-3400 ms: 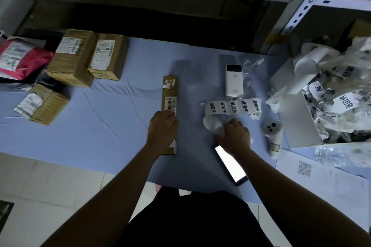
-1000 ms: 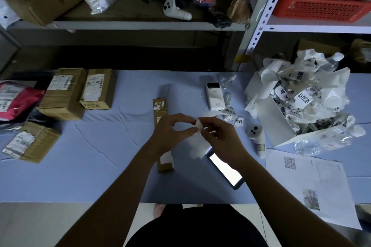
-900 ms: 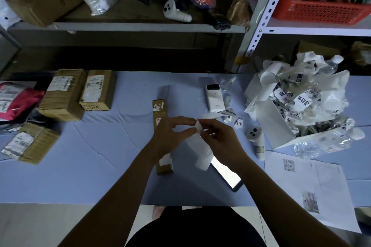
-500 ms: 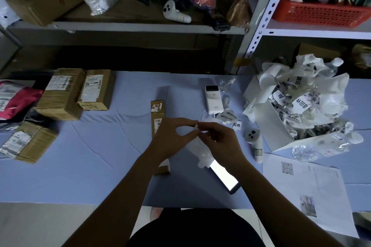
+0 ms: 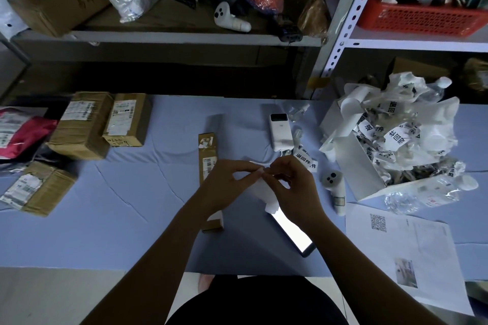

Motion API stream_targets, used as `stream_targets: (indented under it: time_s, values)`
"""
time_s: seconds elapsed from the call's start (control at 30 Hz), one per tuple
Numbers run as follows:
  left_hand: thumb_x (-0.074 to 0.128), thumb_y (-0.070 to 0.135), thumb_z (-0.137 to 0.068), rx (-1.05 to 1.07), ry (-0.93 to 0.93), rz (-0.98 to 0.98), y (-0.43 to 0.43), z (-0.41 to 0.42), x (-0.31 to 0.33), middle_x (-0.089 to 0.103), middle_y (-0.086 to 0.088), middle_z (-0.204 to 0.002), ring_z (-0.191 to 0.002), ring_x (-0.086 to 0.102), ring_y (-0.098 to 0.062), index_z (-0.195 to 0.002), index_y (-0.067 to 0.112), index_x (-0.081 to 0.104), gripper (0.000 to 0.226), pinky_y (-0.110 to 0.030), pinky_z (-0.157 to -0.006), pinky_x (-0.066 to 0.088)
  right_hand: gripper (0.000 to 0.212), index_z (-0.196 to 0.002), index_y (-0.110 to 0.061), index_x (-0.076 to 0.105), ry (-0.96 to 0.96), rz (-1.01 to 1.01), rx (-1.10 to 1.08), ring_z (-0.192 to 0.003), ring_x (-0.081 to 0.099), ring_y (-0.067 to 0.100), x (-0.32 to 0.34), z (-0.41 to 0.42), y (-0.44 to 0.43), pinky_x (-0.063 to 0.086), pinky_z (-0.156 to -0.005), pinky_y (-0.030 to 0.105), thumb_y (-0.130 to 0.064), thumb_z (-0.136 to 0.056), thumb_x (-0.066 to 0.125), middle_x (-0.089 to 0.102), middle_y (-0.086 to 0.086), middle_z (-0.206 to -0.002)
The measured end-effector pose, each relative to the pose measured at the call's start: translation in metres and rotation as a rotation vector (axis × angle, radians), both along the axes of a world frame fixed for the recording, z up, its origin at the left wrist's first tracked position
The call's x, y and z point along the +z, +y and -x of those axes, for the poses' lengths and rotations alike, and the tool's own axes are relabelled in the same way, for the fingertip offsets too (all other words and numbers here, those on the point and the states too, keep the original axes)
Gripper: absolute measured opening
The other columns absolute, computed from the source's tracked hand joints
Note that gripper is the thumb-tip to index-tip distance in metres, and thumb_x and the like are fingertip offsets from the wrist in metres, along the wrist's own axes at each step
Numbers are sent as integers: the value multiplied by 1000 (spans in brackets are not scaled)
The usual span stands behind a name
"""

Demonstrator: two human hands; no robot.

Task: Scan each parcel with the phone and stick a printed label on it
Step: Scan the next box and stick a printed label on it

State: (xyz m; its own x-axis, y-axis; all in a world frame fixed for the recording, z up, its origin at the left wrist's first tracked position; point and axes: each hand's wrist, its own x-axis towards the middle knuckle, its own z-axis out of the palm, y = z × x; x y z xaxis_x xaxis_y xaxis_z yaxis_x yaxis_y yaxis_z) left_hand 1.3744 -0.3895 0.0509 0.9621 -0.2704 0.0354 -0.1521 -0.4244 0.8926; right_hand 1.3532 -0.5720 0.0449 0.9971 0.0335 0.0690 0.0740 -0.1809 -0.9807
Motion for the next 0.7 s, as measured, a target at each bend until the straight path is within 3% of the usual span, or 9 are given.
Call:
stream_targets:
  time_s: [0.13, 0.33, 0.47, 0.57, 0.63, 0.7]
  values:
    - [71, 30, -92, 35, 8, 49, 3, 1, 0, 72, 32, -96, -96, 67, 7, -96, 62, 69, 31, -6, -83, 46, 14, -91, -13, 62, -17, 40, 16, -90, 72, 15, 3, 2, 2, 55, -84, 22, -13, -91, 76, 71, -8, -87]
    - [73, 38, -86, 51, -53, 126, 1, 5, 5, 71, 34, -95, -94, 68, 8, -99, 55, 71, 21, -5, -81, 47, 16, -90, -10, 57, -41, 53, -14, -92, 70, 17, -1, 5, 3, 56, -87, 31, -4, -92, 71, 70, -6, -89]
    - [80, 27, -85, 116, -67, 108, 2, 2, 7, 74, 20, -99, -96, 69, 6, -102, 28, 79, 17, -14, -89, 52, 16, -91, -1, 52, 50, -54, -43, -100, 71, 23, 0, 4, -1, 56, -93, 42, 7, -92, 66, 70, 11, -95]
    - [80, 23, -85, 103, -114, 77, 1, 2, 13, 74, 16, -97, -94, 69, 5, -101, 28, 77, 18, -10, -87, 50, 16, -91, 2, 50, 42, -60, -45, -103, 71, 25, 3, 4, -3, 56, -93, 44, 9, -92, 64, 67, 20, -95]
    - [80, 21, -85, 80, -214, 29, 0, 2, 16, 76, 6, -99, -91, 72, -2, -102, 21, 78, 17, -12, -84, 53, 17, -91, 2, 50, 11, -57, -44, -105, 71, 24, 6, 5, -3, 56, -94, 42, 12, -91, 63, 65, 23, -95]
    - [80, 20, -85, 64, -298, -34, 0, 3, 19, 77, -3, -100, -89, 73, -10, -102, 11, 79, 19, -26, -87, 57, 16, -92, 3, 51, -20, -50, -49, -101, 72, 19, 8, 6, -3, 55, -91, 34, 12, -90, 65, 64, 22, -94]
